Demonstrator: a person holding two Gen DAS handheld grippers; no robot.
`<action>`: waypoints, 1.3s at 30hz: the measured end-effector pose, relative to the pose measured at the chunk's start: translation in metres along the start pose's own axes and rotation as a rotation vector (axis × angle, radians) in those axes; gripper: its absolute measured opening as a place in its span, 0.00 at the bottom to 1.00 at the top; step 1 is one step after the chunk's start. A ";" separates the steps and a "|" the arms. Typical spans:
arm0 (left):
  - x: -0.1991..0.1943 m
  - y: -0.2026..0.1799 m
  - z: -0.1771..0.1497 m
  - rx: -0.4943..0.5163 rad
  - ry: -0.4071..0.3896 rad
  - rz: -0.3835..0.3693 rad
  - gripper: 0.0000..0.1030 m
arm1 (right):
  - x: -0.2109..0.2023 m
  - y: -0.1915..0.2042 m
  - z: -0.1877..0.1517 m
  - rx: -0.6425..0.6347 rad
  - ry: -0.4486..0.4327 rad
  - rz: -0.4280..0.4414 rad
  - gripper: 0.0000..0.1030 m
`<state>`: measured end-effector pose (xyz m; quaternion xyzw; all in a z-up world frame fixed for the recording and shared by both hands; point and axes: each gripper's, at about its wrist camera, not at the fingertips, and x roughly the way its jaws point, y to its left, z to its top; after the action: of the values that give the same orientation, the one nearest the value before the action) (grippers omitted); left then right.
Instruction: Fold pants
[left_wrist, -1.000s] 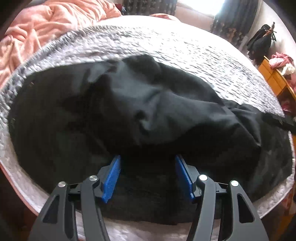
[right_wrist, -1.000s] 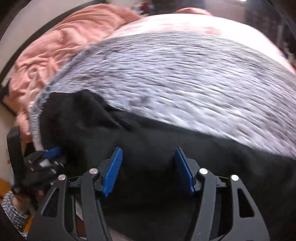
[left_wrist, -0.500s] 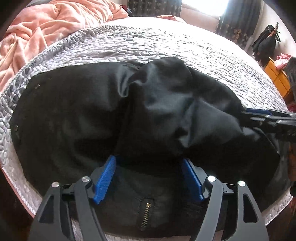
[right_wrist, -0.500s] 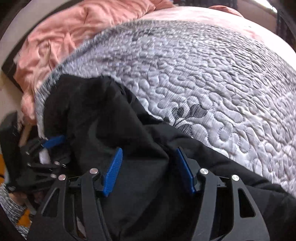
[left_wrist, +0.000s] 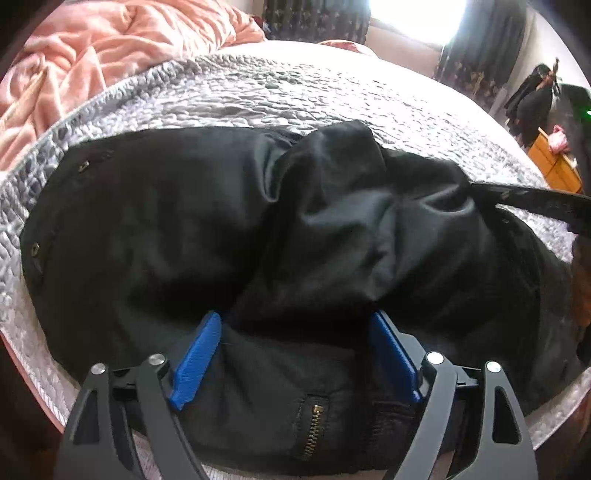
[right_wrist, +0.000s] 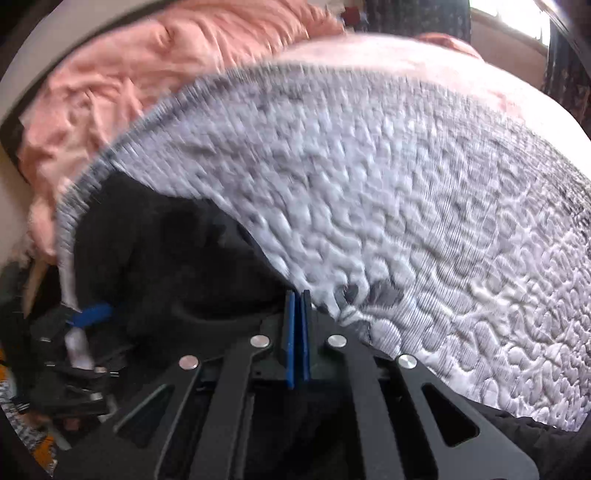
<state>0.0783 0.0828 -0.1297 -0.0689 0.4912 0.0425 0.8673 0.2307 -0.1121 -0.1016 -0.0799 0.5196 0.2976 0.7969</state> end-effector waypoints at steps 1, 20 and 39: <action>0.001 -0.003 0.000 0.012 -0.001 0.020 0.82 | 0.006 -0.001 -0.002 0.009 0.012 -0.003 0.05; 0.058 -0.033 0.130 0.170 0.034 -0.045 0.82 | -0.092 -0.062 -0.125 0.242 -0.074 -0.045 0.31; -0.042 -0.001 0.055 0.097 -0.003 -0.100 0.68 | -0.131 -0.053 -0.158 0.306 -0.096 0.049 0.42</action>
<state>0.1038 0.0902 -0.0656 -0.0514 0.4875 -0.0248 0.8713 0.1005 -0.2751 -0.0674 0.0693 0.5218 0.2378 0.8163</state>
